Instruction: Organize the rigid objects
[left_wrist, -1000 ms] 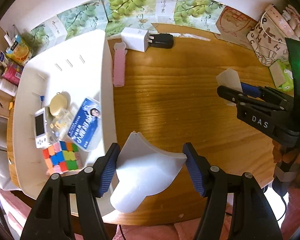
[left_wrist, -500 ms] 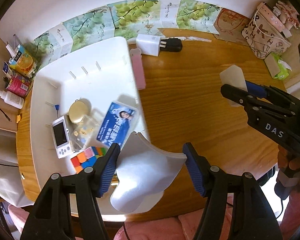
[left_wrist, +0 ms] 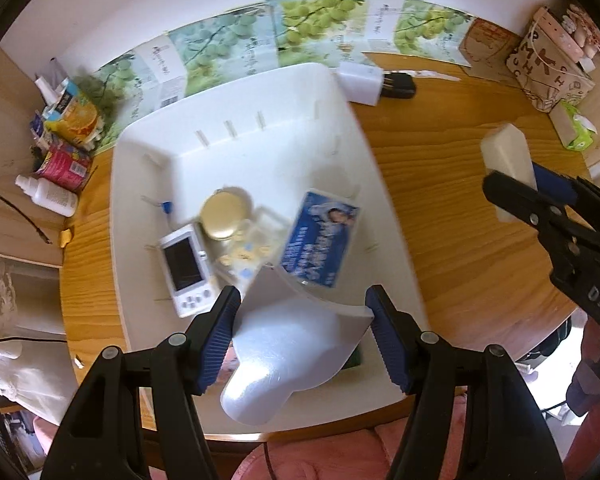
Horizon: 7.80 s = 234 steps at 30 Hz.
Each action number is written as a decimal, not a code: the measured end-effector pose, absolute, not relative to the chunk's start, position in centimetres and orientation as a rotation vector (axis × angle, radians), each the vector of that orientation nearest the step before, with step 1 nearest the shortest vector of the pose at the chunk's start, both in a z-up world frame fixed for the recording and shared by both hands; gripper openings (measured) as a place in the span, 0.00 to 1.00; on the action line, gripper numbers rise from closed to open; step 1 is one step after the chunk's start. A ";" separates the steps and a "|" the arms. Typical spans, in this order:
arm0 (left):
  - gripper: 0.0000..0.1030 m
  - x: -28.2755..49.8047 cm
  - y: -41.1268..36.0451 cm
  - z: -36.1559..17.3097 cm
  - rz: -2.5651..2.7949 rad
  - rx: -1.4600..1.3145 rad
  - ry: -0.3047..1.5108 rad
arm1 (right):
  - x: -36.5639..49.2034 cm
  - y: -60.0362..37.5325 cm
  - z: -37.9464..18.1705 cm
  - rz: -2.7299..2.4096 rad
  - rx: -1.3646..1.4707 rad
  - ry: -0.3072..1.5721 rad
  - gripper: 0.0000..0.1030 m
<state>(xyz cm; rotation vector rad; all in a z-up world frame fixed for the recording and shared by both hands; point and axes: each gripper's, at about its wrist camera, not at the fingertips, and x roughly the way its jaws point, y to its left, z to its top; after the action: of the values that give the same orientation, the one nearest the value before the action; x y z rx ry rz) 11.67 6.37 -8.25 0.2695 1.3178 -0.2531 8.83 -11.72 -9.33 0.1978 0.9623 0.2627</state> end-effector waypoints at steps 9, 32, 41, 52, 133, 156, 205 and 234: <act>0.66 12.4 11.3 -9.1 -0.215 0.270 1.327 | 8.0 -6.5 -9.3 0.295 0.176 0.946 0.42; 0.71 12.0 14.5 -9.3 -0.194 0.291 1.280 | 5.8 -0.4 -10.3 0.333 0.123 0.922 0.72; 0.76 12.0 15.7 -8.8 -0.185 0.170 1.263 | 5.1 -2.7 -9.4 0.255 0.119 0.918 0.72; 0.76 10.8 14.2 -6.9 -0.262 0.082 1.158 | 3.0 -7.2 -7.0 0.175 0.096 0.807 0.72; 0.76 31.6 -6.2 -10.3 -0.343 0.107 1.455 | 22.5 -21.7 -15.2 0.569 -0.343 0.668 0.74; 0.76 34.9 -8.6 -16.4 -0.360 0.217 1.647 | 26.7 -19.1 -23.0 0.549 -0.285 0.866 0.74; 0.72 29.7 -10.1 -14.8 -0.354 0.149 1.646 | 21.8 -21.0 -20.2 0.472 -0.143 0.960 0.48; 0.72 14.0 -2.1 -6.5 -0.302 0.047 1.489 | 6.8 -22.0 -13.1 0.414 -0.113 0.862 0.48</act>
<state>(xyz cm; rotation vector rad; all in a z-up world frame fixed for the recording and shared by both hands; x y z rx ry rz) 14.02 -2.11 -6.47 0.0475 1.4888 -0.3022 6.76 -21.99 -13.14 -0.1131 0.8624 0.4141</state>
